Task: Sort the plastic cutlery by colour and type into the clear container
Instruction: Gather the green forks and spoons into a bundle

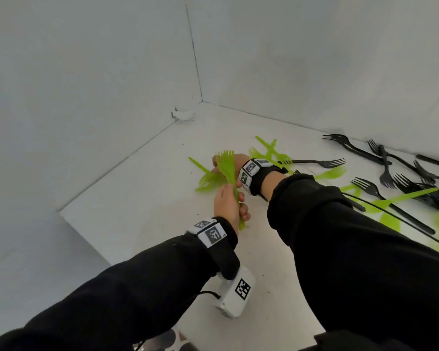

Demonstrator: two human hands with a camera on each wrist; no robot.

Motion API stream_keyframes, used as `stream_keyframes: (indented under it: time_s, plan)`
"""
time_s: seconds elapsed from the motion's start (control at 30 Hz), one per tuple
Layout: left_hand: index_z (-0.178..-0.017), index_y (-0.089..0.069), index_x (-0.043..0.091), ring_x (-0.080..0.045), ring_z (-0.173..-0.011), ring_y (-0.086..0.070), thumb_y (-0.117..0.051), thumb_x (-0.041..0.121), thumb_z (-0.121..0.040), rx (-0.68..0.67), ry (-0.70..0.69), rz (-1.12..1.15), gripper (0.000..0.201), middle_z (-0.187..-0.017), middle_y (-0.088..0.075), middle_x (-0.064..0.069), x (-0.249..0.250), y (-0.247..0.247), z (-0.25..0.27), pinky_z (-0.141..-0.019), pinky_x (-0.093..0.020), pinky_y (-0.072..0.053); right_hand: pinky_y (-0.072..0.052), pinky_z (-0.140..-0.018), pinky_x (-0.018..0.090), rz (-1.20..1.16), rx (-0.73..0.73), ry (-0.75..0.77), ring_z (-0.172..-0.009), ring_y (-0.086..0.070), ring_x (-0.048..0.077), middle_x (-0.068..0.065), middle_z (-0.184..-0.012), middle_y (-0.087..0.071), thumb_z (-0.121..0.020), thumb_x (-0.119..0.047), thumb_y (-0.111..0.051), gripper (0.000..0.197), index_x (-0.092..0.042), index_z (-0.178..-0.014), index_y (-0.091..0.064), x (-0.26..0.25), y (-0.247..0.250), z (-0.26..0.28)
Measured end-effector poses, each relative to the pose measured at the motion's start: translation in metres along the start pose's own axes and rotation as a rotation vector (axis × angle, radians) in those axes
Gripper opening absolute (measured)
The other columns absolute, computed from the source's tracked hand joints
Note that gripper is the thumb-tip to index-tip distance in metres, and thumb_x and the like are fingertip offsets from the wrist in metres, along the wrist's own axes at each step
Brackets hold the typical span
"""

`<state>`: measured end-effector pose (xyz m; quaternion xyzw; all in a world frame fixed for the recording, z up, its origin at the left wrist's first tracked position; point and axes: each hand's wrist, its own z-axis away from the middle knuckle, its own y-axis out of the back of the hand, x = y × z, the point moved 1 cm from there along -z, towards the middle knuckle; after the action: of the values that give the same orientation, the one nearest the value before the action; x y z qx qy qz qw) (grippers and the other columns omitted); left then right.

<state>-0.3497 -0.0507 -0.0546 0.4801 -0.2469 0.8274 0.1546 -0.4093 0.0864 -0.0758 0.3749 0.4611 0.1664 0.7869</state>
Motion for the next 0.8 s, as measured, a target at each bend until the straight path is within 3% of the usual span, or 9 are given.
stream_keyframes:
  time_s: [0.07, 0.17, 0.27, 0.33, 0.4, 0.5, 0.63, 0.73, 0.8]
  plan:
    - [-0.086, -0.052, 0.017, -0.007, -0.034, -0.027, -0.029, 0.016, -0.097, -0.008, -0.012, -0.013, 0.025, -0.060, -0.036, 0.001, 0.001, 0.000, -0.001, -0.041, -0.016, -0.021, -0.034, -0.047, 0.019, 0.039, 0.047, 0.069, -0.059, -0.057, 0.017, 0.003, -0.076, -0.056, -0.092, -0.034, -0.054, 0.019, -0.017, -0.084, -0.053, -0.003, 0.000, 0.000]
    - [-0.087, -0.051, 0.018, -0.007, -0.034, -0.025, -0.029, 0.018, -0.097, -0.035, -0.036, -0.023, 0.025, -0.060, -0.036, 0.001, 0.003, -0.003, 0.001, -0.039, -0.015, -0.019, -0.039, -0.064, 0.025, 0.066, 0.112, 0.098, -0.095, -0.063, 0.028, 0.009, -0.097, -0.063, -0.095, -0.026, -0.047, 0.017, -0.013, -0.104, -0.053, -0.005, 0.012, 0.007]
    - [-0.089, -0.051, 0.019, -0.007, -0.037, -0.022, -0.029, 0.021, -0.096, -0.085, -0.063, -0.063, 0.024, -0.060, -0.035, 0.003, 0.002, -0.011, 0.008, -0.038, -0.016, -0.017, -0.035, -0.083, 0.030, -0.010, 0.340, 0.117, -0.109, -0.057, 0.033, 0.019, -0.115, -0.062, -0.097, -0.017, -0.044, 0.027, -0.001, -0.113, -0.058, 0.000, 0.036, 0.032]
    - [-0.089, -0.052, 0.020, -0.006, -0.038, -0.023, -0.029, 0.019, -0.098, -0.112, -0.147, -0.125, 0.024, -0.061, -0.035, 0.003, 0.001, -0.018, 0.012, -0.038, -0.016, -0.018, -0.032, -0.084, 0.026, -0.216, 0.516, 0.063, -0.113, -0.055, 0.032, 0.019, -0.118, -0.063, -0.098, -0.017, -0.045, 0.029, -0.001, -0.118, -0.058, 0.007, 0.051, 0.054]
    - [-0.087, -0.053, 0.021, -0.005, -0.038, -0.025, -0.030, 0.020, -0.100, -0.114, -0.251, -0.188, 0.026, -0.062, -0.037, 0.003, 0.001, -0.026, 0.013, -0.037, -0.017, -0.021, -0.036, -0.079, 0.017, -0.403, 0.673, 0.027, -0.110, -0.058, 0.027, 0.015, -0.112, -0.067, -0.096, -0.018, -0.048, 0.029, -0.003, -0.120, -0.057, 0.012, 0.062, 0.077]
    - [-0.084, -0.054, 0.025, -0.008, -0.044, -0.031, -0.033, 0.021, -0.100, -0.114, -0.376, -0.261, 0.027, -0.064, -0.042, 0.004, 0.000, -0.038, 0.011, -0.044, -0.022, -0.026, -0.037, -0.059, 0.002, -0.580, 0.789, 0.006, -0.087, -0.057, 0.017, 0.003, -0.090, -0.067, -0.096, -0.021, -0.049, 0.027, -0.009, -0.118, -0.056, 0.018, 0.073, 0.108]
    - [-0.084, -0.055, 0.024, -0.013, -0.050, -0.036, -0.035, 0.020, -0.100, -0.129, -0.388, -0.262, 0.025, -0.067, -0.046, 0.003, -0.004, -0.056, 0.012, -0.048, -0.025, -0.030, -0.037, -0.060, 0.019, -0.738, 0.906, -0.042, -0.074, -0.052, 0.011, -0.005, -0.076, -0.060, -0.097, -0.021, -0.044, 0.018, -0.014, -0.112, -0.053, 0.032, 0.074, 0.143]
    - [-0.087, -0.059, 0.020, -0.013, -0.056, -0.043, -0.039, 0.021, -0.099, -0.148, -0.360, -0.296, 0.024, -0.071, -0.051, 0.003, -0.007, -0.070, 0.013, -0.053, -0.025, -0.036, -0.035, -0.055, 0.021, -0.825, 0.885, -0.075, -0.061, -0.048, 0.007, -0.007, -0.070, -0.057, -0.097, -0.020, -0.044, 0.015, -0.016, -0.110, -0.050, 0.041, 0.061, 0.165]
    - [-0.092, -0.063, 0.015, -0.013, -0.064, -0.050, -0.040, 0.021, -0.099, -0.201, -0.342, -0.305, 0.024, -0.075, -0.056, 0.002, -0.009, -0.079, 0.019, -0.057, -0.026, -0.043, -0.038, -0.059, 0.021, -0.809, 0.832, -0.089, -0.064, -0.050, 0.008, -0.005, -0.074, -0.058, -0.098, -0.019, -0.044, 0.018, -0.015, -0.114, -0.050, 0.044, 0.051, 0.176]
